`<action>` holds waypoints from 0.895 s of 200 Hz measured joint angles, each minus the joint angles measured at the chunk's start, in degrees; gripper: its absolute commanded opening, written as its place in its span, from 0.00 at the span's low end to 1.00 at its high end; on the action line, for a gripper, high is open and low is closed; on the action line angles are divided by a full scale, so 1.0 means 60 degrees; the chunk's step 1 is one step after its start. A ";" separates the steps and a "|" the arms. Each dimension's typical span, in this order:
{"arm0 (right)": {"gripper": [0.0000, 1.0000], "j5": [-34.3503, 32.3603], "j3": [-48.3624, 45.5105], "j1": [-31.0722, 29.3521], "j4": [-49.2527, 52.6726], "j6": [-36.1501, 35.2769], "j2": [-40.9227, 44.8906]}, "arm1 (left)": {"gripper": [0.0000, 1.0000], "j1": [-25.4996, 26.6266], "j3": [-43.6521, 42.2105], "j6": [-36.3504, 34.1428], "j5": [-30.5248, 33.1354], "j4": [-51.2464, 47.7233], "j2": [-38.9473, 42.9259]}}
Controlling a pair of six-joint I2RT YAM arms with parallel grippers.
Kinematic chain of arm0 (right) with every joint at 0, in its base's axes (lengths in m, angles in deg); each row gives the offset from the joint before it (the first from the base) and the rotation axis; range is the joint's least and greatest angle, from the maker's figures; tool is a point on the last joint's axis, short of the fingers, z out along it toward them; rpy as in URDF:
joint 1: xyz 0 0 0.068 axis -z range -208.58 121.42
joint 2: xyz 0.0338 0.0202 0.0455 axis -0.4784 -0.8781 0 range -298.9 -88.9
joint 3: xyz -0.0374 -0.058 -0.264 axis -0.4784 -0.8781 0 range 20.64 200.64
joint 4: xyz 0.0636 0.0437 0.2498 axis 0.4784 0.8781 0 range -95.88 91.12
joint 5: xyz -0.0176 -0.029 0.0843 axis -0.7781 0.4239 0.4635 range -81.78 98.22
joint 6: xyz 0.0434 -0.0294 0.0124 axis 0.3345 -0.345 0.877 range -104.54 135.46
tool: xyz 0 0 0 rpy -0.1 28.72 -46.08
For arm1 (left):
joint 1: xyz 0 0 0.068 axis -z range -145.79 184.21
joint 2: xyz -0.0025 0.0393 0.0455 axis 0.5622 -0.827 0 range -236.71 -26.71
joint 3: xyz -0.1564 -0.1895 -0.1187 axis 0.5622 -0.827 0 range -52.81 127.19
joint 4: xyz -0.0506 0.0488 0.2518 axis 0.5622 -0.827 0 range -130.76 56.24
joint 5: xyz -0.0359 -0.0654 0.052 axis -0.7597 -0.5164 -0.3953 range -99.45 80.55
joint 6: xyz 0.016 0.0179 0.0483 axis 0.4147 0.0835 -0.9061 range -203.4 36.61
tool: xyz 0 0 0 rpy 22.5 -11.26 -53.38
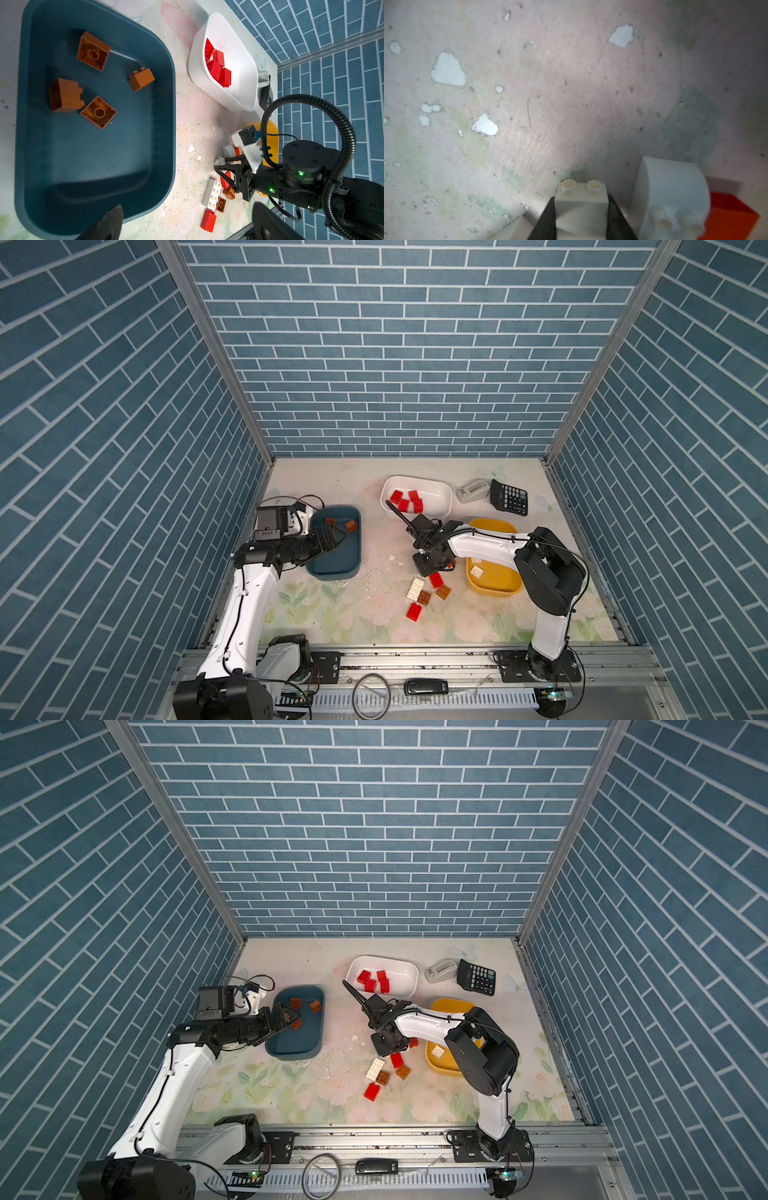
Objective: Sort the legos into containers by color
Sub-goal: 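Grasp a small white brick with the right gripper and lift it, then carry the white brick over the yellow bin and open the right gripper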
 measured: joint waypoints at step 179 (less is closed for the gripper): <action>0.21 0.0754 0.1854 0.0834 0.0510 -0.0244 0.1388 | 0.99 0.0000 0.0412 -0.0240 0.0058 -0.0506 -0.0036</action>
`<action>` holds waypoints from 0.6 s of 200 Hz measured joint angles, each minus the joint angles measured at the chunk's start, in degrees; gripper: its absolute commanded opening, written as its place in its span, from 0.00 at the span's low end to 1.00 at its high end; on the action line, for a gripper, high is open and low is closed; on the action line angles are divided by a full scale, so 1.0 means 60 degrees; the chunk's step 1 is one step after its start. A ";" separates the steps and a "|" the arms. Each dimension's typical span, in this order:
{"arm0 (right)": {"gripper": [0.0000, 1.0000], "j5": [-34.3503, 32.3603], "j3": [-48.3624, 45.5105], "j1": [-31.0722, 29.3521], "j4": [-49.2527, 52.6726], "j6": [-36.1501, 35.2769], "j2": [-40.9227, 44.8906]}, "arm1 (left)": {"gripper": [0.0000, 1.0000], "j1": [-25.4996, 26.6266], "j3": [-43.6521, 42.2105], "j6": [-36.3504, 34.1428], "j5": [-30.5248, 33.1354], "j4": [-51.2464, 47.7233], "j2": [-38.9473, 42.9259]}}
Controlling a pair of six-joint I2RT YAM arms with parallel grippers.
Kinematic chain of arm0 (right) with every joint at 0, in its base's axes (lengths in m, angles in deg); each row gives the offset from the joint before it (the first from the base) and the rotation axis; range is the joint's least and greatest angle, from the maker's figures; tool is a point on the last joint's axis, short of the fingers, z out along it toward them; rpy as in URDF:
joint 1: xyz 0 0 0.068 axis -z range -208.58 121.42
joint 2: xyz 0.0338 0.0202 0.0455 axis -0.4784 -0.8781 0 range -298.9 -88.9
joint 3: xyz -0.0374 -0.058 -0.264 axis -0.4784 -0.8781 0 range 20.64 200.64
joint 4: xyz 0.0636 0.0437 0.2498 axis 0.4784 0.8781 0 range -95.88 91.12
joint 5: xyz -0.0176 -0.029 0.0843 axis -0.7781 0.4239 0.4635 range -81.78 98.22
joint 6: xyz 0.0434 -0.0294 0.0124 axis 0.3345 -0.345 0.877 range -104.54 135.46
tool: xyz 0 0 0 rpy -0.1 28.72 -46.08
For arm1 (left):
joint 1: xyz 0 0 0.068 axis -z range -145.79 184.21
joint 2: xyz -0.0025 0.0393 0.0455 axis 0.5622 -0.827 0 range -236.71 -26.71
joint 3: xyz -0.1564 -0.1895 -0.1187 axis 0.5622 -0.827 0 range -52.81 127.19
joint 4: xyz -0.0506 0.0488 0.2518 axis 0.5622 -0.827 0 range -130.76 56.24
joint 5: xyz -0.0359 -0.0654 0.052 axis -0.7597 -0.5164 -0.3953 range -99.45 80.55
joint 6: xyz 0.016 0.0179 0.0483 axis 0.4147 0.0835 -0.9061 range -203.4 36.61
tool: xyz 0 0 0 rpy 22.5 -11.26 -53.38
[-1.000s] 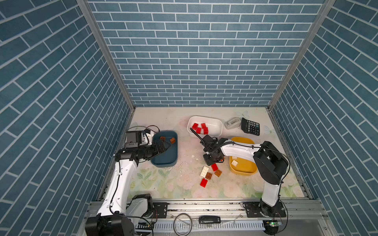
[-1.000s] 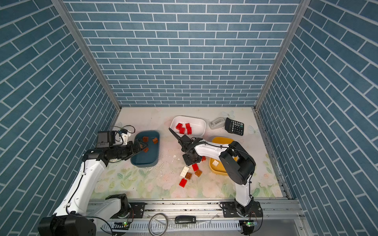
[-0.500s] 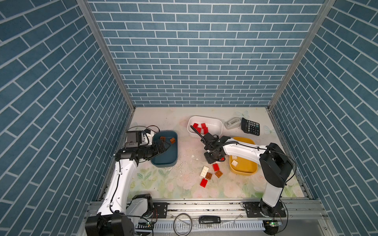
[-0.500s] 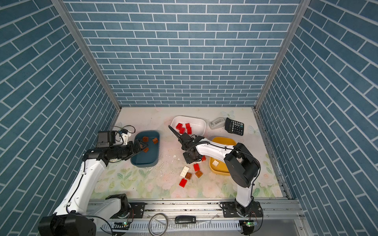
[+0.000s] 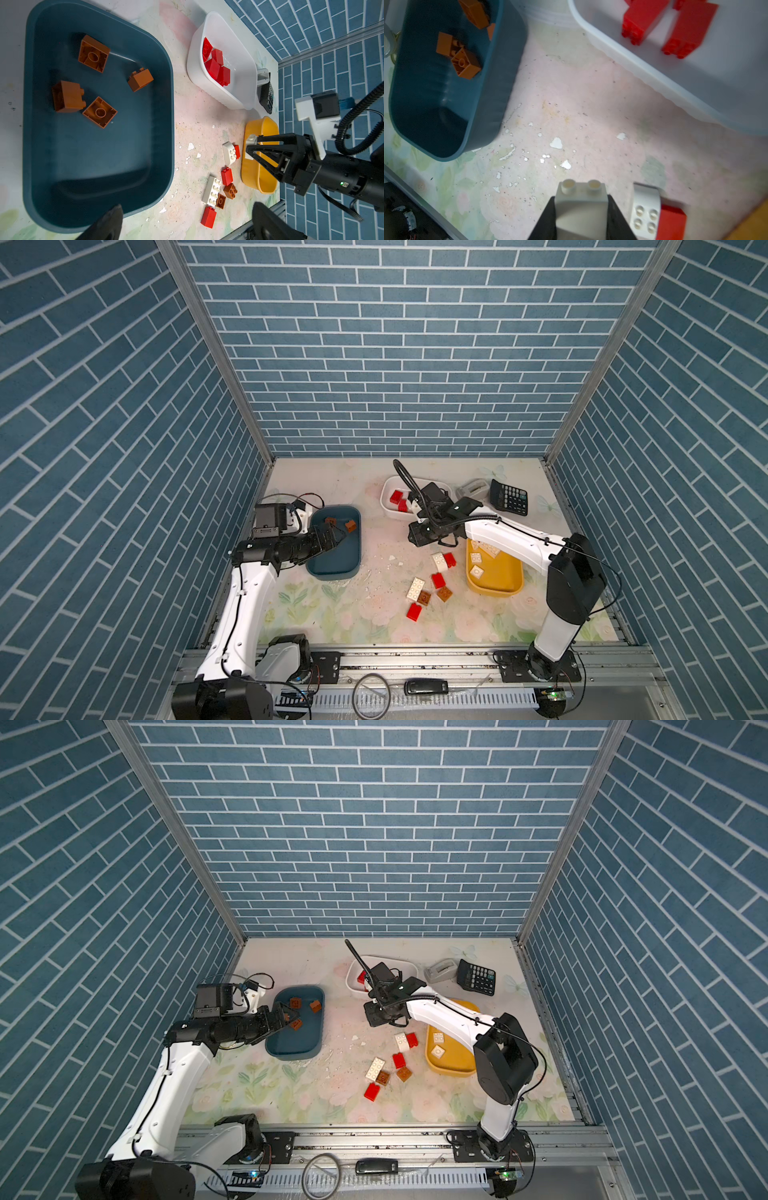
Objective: Sort the legos into containers by color
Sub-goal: 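Carry the white brick over the yellow bin and open the right gripper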
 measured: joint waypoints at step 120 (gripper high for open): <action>0.22 -0.1599 -0.2667 0.4258 0.1661 -0.1326 0.2794 | 0.98 0.0000 0.0015 0.0820 -0.0809 0.0776 -0.0233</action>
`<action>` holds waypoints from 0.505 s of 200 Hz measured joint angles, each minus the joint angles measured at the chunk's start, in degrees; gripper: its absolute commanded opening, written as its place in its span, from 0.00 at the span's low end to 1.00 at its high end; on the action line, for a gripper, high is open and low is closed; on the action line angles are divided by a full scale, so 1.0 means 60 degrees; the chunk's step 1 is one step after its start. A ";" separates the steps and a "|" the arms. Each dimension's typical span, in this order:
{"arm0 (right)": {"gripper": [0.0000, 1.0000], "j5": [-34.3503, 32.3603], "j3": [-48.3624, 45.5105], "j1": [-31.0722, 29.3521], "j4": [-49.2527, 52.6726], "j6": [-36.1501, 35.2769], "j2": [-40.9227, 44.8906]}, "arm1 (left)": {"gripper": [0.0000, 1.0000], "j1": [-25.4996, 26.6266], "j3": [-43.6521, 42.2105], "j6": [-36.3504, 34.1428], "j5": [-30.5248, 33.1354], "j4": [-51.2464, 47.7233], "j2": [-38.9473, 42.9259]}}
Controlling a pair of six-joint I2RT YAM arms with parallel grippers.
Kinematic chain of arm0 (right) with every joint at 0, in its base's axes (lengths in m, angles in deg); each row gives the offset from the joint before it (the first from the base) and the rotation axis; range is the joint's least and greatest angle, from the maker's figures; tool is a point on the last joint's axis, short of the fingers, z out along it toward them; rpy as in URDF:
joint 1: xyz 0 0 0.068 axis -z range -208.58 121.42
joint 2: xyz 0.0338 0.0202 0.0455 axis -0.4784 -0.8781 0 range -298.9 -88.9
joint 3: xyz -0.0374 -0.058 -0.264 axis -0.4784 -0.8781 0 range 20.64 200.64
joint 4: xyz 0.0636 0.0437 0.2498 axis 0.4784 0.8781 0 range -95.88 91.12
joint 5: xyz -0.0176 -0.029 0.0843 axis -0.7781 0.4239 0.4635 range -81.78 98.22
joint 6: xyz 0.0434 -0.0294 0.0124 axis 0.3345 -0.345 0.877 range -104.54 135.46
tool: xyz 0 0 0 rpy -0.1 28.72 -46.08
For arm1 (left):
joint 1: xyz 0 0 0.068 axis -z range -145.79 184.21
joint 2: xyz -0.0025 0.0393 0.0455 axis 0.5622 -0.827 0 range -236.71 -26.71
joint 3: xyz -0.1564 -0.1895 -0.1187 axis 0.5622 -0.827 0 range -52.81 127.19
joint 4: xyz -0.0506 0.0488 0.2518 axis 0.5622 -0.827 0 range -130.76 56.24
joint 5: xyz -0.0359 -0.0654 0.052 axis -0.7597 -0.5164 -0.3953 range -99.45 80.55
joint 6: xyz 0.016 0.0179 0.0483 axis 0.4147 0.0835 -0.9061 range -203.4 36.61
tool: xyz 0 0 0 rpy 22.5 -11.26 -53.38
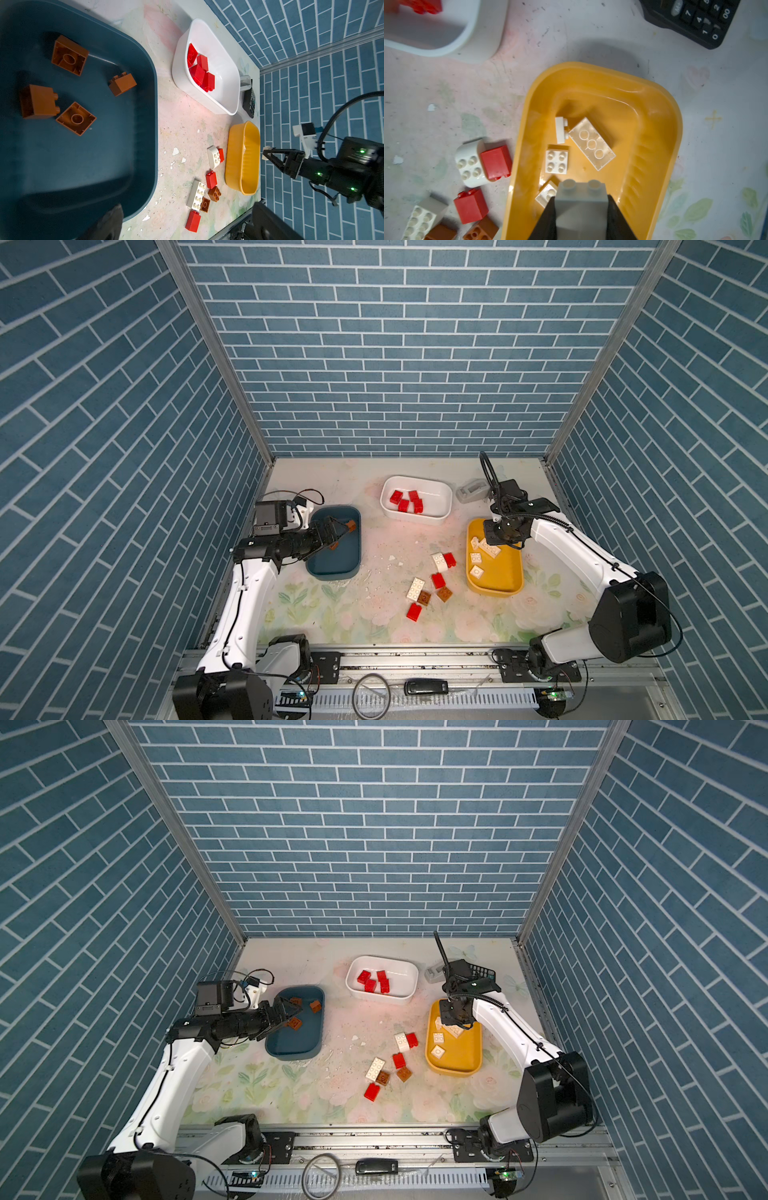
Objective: Sort the legos into containers by color
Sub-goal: 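Carry the white brick over the yellow bin and open the right gripper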
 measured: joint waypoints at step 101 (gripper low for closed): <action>0.53 -0.0586 -0.0175 0.1126 -0.2051 -0.0954 -0.1752 | 0.98 0.0000 -0.0117 0.0943 -0.0554 0.1133 -0.0004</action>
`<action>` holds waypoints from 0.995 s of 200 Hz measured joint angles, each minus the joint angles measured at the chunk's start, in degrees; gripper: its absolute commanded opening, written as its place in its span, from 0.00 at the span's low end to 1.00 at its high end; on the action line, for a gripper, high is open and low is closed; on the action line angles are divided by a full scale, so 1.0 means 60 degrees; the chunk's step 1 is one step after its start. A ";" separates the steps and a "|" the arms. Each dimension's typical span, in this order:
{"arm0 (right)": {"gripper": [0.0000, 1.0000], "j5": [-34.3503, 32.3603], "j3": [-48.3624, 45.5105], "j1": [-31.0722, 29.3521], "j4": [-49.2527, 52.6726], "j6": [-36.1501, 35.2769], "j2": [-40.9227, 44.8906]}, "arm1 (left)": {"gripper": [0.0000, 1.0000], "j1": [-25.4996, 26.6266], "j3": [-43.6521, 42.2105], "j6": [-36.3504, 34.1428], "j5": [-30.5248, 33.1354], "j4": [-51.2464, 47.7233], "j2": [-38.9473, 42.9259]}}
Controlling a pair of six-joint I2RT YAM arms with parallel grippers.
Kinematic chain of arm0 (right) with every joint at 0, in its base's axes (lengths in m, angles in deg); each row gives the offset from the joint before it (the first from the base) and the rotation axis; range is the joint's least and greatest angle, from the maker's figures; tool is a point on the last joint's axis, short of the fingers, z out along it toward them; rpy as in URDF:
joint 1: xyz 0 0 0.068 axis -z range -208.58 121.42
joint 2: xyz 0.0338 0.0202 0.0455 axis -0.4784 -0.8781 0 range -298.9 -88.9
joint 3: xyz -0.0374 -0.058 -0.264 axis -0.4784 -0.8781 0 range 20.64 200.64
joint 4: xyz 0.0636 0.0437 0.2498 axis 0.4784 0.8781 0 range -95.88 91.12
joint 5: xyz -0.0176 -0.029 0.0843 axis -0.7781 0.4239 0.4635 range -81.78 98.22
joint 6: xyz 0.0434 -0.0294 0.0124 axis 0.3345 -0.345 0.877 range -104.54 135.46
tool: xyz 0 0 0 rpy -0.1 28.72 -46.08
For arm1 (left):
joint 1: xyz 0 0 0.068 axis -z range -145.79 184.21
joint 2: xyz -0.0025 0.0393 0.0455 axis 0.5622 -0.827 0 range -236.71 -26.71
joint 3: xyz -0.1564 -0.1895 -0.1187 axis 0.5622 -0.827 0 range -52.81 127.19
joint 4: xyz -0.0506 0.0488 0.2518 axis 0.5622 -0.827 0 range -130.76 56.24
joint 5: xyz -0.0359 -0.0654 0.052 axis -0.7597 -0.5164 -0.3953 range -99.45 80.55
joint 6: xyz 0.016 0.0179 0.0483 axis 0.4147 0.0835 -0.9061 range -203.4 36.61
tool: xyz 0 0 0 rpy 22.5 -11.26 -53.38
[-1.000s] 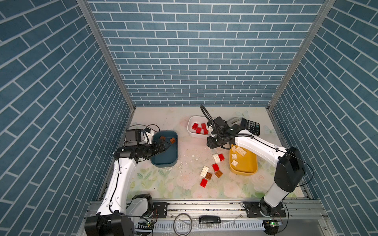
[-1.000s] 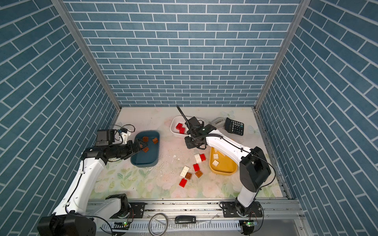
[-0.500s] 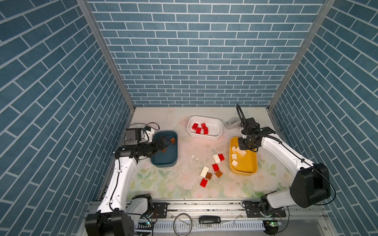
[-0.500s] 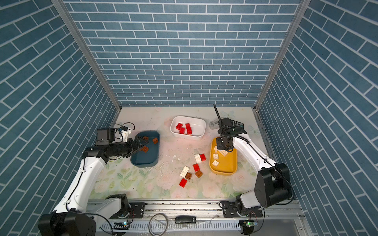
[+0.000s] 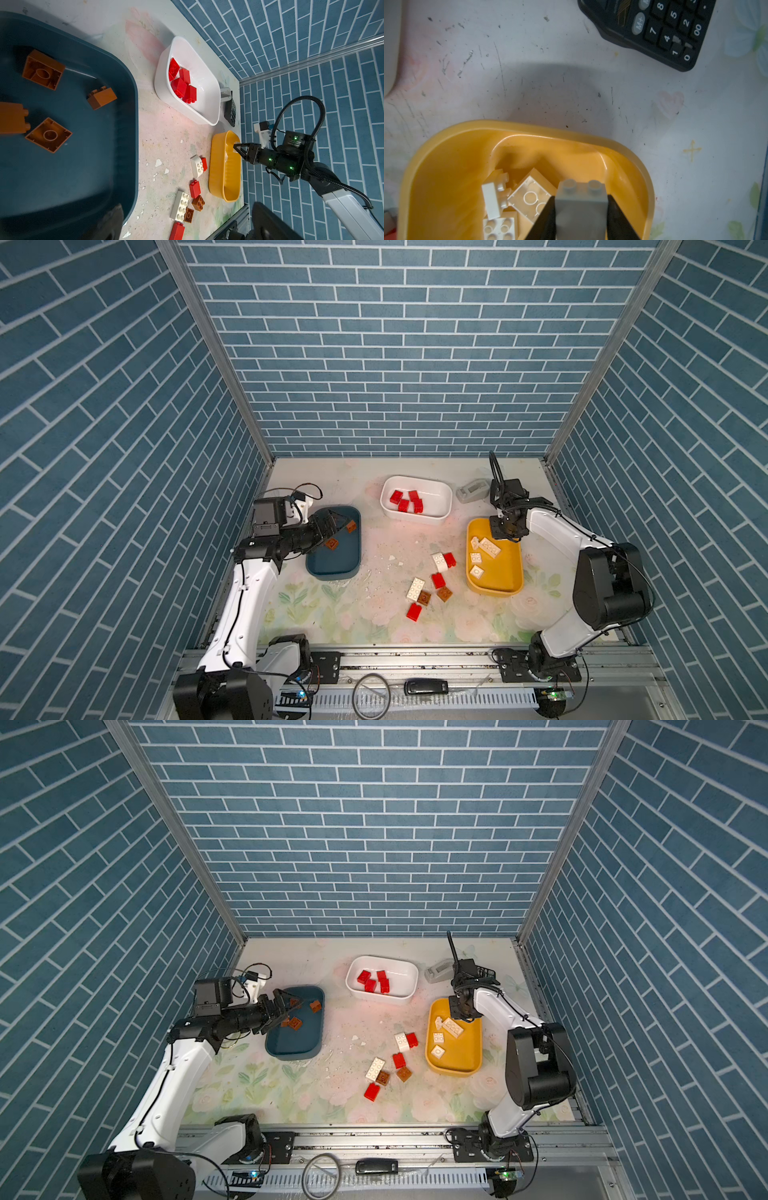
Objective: Sort the legos into containers by color
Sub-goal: 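Carry the white brick over the yellow bin and open the right gripper, then move the right gripper back down to the brick pile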
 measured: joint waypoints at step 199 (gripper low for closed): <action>0.65 0.3355 0.0015 -0.5005 0.0004 0.4794 0.0594 | 0.98 0.0000 -0.0157 0.0087 -0.0138 0.0331 -0.0157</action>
